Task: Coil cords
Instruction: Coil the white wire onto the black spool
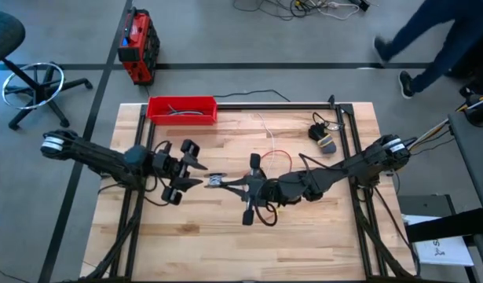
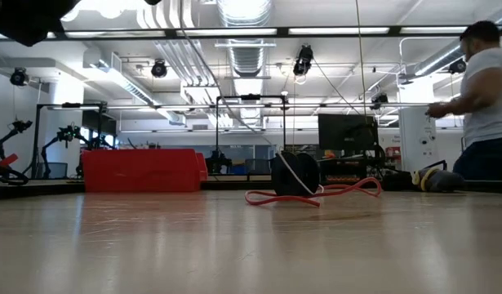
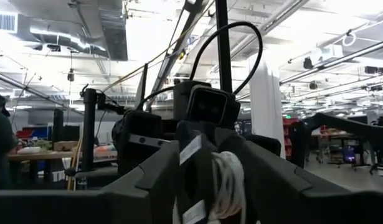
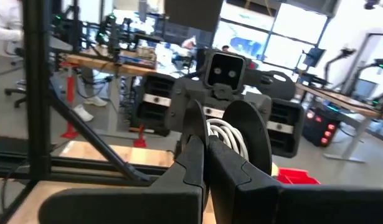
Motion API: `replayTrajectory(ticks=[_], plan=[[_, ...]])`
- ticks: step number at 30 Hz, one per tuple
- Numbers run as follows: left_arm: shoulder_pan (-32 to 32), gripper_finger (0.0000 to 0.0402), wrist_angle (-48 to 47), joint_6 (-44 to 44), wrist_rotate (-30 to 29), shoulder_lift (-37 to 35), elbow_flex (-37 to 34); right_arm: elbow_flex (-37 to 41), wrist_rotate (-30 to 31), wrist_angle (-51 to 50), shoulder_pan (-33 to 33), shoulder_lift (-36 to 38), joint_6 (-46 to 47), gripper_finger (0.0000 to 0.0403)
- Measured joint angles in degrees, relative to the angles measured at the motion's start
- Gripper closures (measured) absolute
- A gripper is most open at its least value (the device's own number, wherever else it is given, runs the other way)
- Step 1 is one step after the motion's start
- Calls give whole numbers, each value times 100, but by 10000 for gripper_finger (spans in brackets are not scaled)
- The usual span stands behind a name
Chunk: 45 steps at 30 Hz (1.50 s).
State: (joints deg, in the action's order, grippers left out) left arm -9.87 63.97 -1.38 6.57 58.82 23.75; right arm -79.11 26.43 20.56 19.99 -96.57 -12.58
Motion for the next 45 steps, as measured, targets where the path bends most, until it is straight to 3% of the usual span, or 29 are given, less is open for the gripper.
replayTrajectory(ticks=[9,19,29,40,45], plan=[[-11,280,-31,-169,-546,162,64,2,19,-56,5,0,-46,403],[-24,339,13,-207,-291,653,334,9,16,-74,17,0,-46,403],[-21,395,4,-239,-267,652,387,9,14,-63,13,2,3,403],[-19,400,-5,-343,-151,639,387,9,-10,-87,13,4,20,403],[-41,370,41,-265,-113,639,387,9,-19,-94,15,4,13,403]])
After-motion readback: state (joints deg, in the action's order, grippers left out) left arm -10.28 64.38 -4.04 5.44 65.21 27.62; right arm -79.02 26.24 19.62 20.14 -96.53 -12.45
